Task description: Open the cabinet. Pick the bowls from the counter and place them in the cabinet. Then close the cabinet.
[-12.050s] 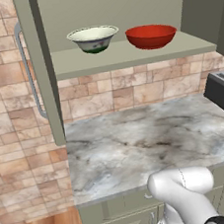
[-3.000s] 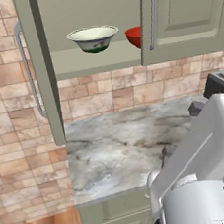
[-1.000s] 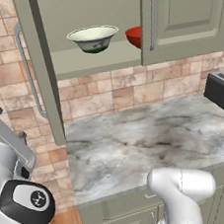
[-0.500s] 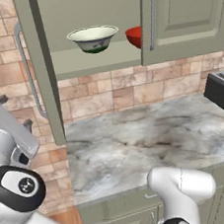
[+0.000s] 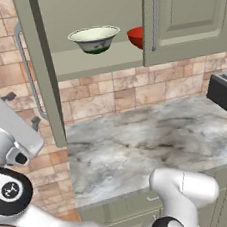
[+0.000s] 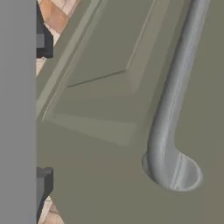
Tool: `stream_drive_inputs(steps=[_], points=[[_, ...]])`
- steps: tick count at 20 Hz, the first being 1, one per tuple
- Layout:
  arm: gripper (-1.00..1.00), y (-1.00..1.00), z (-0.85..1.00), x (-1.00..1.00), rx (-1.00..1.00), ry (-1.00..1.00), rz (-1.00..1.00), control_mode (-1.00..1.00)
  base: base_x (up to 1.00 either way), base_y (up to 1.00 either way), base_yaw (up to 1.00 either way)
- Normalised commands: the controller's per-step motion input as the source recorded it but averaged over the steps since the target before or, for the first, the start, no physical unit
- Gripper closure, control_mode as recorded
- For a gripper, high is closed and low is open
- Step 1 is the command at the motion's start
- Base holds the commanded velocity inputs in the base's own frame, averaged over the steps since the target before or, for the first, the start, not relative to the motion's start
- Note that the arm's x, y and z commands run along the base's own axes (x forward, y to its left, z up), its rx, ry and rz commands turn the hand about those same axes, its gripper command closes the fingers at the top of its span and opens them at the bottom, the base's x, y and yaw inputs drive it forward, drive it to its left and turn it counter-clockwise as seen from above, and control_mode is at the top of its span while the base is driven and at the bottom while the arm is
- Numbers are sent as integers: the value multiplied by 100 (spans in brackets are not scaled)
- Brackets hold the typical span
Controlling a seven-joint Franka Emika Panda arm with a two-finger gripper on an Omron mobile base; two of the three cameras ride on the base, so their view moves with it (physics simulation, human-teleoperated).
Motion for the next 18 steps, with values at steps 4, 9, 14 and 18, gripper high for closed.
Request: stream_drive_inputs(steps=[4, 9, 14, 18], points=[[-100, -1, 0, -13, 9, -16, -23, -100, 0, 0, 0], [-100, -13, 0, -18, 9, -17, -22, -100, 0, 0, 0], [-100, -44, -2, 1, 11, -13, -19, -100, 0, 0, 0], [-100, -69, -1, 6, 13, -11, -15, -100, 0, 0, 0]])
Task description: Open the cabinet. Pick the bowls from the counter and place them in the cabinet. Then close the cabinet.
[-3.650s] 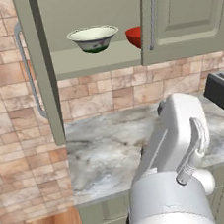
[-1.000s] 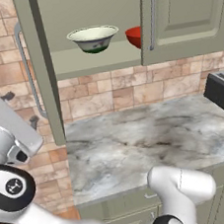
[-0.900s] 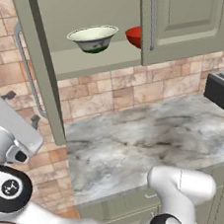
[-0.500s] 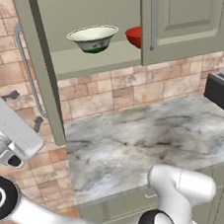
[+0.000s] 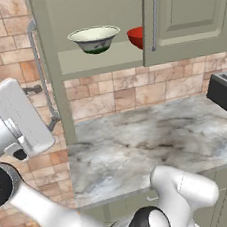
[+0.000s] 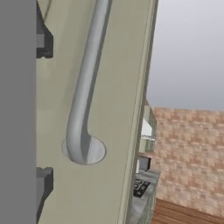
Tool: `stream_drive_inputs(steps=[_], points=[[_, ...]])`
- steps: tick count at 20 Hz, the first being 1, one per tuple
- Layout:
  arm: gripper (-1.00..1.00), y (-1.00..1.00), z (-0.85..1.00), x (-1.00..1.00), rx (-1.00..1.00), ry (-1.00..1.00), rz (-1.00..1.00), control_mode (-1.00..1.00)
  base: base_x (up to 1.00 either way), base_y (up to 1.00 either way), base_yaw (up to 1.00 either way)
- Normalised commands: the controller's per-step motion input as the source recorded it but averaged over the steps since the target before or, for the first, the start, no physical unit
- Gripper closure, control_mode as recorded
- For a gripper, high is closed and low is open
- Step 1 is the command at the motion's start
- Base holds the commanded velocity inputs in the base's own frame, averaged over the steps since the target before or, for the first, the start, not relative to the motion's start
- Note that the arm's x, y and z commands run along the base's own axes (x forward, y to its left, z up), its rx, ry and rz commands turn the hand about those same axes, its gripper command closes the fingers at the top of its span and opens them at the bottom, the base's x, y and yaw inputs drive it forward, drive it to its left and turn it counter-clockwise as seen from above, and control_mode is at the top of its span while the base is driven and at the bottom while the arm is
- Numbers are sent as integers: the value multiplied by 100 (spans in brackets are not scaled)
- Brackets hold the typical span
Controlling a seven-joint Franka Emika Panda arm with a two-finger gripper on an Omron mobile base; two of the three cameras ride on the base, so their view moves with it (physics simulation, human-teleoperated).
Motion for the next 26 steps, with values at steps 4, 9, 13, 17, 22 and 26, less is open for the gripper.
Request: stream_drive_inputs(steps=[4, 9, 13, 17, 22, 26], points=[[-100, -81, 0, -14, 17, -16, -13, -100, 0, 0, 0], [-100, -95, -3, -9, 17, -18, -12, -100, 0, 0, 0], [-100, -96, -41, 33, 15, -25, -2, -100, 0, 0, 0], [-100, -81, -21, 76, 4, -40, 0, -100, 0, 0, 0], [-100, -67, -2, 61, 0, -47, 0, -100, 0, 0, 0], [-100, -57, -10, 89, 0, -47, 2, -100, 0, 0, 0]])
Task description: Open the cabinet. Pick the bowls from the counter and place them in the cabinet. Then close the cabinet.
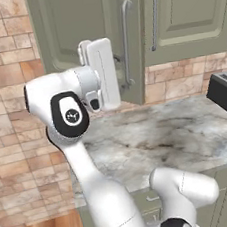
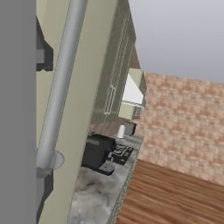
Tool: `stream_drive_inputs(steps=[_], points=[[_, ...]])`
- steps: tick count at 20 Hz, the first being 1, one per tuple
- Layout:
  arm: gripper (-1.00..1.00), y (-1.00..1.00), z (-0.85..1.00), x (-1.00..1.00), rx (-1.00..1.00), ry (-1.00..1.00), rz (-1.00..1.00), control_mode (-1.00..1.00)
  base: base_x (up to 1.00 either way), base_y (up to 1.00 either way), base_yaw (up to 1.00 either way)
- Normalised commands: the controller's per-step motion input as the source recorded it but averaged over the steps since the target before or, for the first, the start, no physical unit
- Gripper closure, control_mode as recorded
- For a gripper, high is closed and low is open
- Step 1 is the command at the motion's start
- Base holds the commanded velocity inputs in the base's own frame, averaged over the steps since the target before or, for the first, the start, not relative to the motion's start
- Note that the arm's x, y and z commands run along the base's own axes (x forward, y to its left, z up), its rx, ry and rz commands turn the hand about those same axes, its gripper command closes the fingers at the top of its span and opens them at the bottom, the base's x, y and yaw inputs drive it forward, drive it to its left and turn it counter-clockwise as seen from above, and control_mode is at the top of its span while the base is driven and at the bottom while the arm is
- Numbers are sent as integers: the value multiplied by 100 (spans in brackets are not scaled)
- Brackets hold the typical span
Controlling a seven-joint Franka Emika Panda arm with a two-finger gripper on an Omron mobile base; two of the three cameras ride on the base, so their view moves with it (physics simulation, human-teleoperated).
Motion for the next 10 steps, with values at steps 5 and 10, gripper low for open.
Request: stream_drive_inputs(steps=[5, 10], points=[[-100, -49, -49, 98, 0, -34, 2, -100, 0, 0, 0], [-100, -36, -62, 100, 0, -21, 3, -100, 0, 0, 0]])
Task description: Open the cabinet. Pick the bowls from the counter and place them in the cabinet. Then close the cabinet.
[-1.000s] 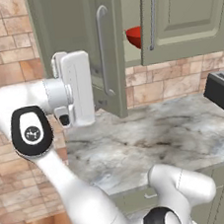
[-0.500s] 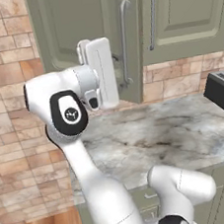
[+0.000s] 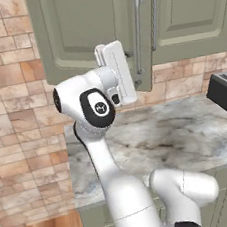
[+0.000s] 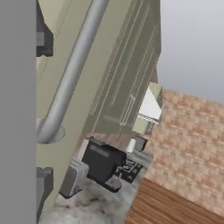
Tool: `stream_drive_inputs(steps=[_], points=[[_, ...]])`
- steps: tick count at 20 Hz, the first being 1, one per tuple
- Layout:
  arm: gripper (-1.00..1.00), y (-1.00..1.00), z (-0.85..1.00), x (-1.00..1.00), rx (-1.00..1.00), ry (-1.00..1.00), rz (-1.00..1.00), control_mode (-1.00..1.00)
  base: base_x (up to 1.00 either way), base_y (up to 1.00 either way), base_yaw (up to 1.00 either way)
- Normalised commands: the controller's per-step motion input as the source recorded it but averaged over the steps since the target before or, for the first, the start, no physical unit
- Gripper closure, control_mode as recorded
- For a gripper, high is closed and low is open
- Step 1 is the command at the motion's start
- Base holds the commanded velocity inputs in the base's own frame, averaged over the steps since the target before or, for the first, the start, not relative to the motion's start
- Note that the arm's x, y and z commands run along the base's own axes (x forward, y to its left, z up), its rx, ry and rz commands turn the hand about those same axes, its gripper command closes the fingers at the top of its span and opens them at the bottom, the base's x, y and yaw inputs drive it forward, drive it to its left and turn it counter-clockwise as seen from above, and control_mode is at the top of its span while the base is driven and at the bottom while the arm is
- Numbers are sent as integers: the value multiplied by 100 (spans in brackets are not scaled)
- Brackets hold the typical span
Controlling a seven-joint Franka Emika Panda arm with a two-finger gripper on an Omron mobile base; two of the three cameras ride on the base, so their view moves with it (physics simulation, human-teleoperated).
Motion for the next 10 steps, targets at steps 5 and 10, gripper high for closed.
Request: stream_drive_inputs(steps=[5, 10], points=[[-100, -17, -69, 100, 1, -17, 7, -100, 0, 0, 0], [-100, -17, -26, 100, 3, -19, 8, -100, 0, 0, 0]])
